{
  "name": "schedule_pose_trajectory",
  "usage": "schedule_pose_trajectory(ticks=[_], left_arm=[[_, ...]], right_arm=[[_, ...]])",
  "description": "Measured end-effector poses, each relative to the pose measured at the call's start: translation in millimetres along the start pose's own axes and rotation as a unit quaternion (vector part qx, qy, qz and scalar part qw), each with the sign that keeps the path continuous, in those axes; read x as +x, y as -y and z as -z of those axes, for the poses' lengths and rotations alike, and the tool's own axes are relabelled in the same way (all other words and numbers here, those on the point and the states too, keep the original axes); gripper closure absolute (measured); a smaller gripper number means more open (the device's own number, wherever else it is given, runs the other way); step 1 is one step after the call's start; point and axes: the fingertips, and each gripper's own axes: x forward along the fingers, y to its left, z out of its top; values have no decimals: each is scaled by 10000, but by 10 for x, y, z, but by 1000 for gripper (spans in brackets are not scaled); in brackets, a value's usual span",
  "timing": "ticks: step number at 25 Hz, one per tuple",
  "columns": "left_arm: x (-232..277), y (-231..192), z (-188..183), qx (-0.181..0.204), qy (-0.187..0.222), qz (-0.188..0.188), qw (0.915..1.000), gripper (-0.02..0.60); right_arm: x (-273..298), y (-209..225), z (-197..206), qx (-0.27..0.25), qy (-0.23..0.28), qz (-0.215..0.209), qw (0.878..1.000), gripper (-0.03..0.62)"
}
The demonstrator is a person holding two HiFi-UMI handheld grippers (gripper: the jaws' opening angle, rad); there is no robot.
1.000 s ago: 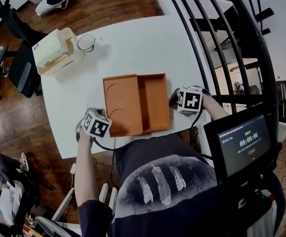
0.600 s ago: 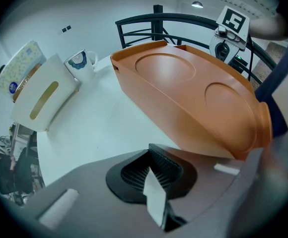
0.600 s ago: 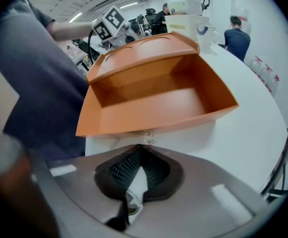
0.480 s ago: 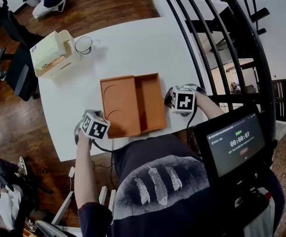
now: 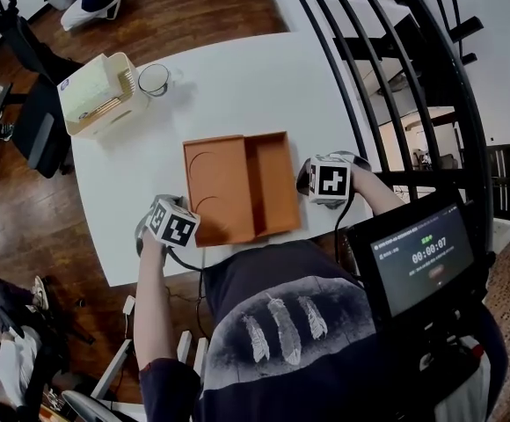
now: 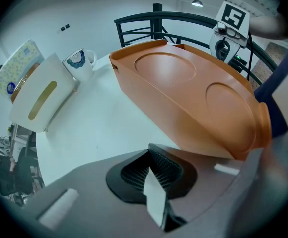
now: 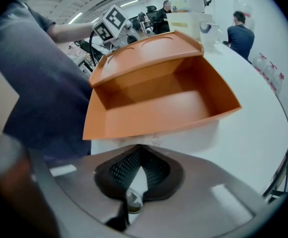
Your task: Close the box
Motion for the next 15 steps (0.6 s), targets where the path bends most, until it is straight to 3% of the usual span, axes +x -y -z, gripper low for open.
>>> schedule_pose_trajectory(ticks=[15], left_arm=[[-28,-8,-4,-14,45,-41,10000,566]], right_arm=[[-2,-96,-233,-216,121,-12,9997,589]])
